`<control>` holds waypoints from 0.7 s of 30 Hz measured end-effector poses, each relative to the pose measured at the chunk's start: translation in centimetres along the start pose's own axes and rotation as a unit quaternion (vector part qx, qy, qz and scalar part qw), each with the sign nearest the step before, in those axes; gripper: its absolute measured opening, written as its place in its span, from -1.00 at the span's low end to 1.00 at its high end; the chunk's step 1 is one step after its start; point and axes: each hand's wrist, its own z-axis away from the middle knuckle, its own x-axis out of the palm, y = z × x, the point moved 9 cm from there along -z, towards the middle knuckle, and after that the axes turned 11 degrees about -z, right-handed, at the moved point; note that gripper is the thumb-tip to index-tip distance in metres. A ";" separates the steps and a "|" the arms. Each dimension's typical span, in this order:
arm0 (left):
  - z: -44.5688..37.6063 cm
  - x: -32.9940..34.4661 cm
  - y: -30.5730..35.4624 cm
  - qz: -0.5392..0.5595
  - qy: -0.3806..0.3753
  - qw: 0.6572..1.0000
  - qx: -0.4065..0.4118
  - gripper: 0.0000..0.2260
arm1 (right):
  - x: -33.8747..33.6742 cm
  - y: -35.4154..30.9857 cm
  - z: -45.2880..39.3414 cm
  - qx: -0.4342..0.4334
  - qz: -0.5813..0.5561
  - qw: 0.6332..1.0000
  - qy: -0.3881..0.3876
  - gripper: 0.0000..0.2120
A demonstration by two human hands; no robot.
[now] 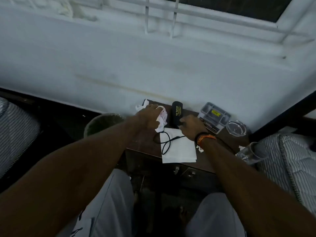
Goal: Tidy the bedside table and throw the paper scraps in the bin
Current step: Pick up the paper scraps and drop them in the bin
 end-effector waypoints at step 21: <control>-2.2 7.1 -8.9 0.309 0.014 0.909 -0.279 -0.73 | 7.2 -1.2 -8.1 0.123 -0.186 0.972 0.078 -0.66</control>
